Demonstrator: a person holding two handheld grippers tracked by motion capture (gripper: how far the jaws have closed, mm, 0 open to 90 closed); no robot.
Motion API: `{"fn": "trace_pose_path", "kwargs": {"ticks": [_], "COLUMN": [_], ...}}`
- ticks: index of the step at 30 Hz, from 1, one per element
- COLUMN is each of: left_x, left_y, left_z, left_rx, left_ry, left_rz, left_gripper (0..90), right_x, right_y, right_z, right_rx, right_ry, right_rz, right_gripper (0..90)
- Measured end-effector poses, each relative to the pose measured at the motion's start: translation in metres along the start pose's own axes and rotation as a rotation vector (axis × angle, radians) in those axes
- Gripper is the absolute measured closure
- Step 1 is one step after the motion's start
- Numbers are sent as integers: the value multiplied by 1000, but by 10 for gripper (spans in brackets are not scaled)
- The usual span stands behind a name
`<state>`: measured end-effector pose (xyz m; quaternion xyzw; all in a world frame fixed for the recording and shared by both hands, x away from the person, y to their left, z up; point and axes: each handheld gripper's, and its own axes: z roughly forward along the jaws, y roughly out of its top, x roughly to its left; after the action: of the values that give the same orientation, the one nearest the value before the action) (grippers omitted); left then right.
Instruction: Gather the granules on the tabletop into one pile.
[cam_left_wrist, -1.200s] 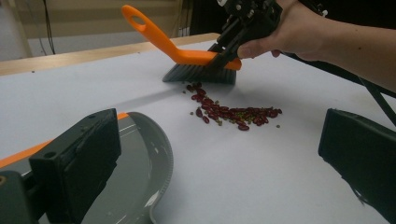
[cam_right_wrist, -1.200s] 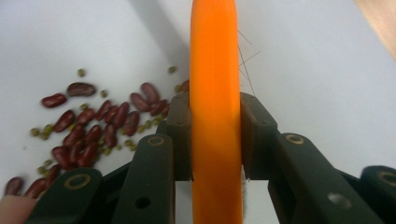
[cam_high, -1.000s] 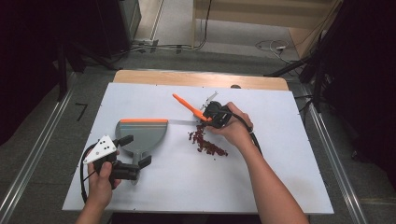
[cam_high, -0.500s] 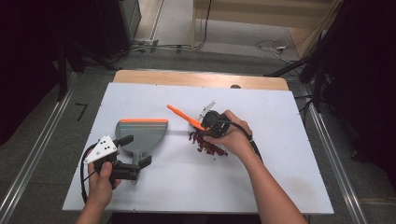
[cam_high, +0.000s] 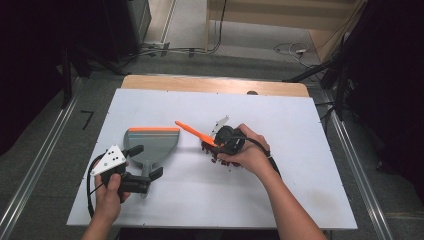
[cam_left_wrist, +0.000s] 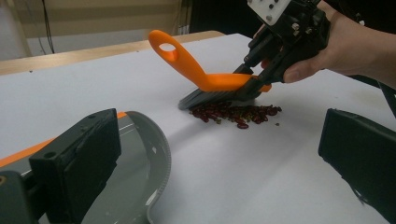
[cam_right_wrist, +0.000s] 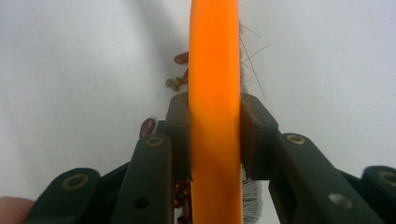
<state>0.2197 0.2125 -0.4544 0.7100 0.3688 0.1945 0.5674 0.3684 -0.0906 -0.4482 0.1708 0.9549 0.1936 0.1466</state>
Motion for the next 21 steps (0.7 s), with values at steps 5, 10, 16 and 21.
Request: {"fn": "trace_pose_path", "kwargs": {"ticks": [5, 10, 16, 21], "left_x": [0, -1, -1, -1], "left_y": [0, 0, 0, 0], "left_z": [0, 0, 1, 1], "left_rx": [3, 4, 4, 4], "left_ry": [0, -2, -6, -6], "left_rz": [0, 5, 4, 4], "left_gripper": [0, 0, 0, 0], "right_x": [5, 8, 11, 14], "right_y": [0, -2, -3, -4], "right_z": [-2, -2, -3, -4], "right_rx": [5, 2, -4, -4], "right_ry": [11, 24, 25, 28], "right_rz": [-18, -16, -29, -34], "right_gripper": [674, 674, 673, 673]}}
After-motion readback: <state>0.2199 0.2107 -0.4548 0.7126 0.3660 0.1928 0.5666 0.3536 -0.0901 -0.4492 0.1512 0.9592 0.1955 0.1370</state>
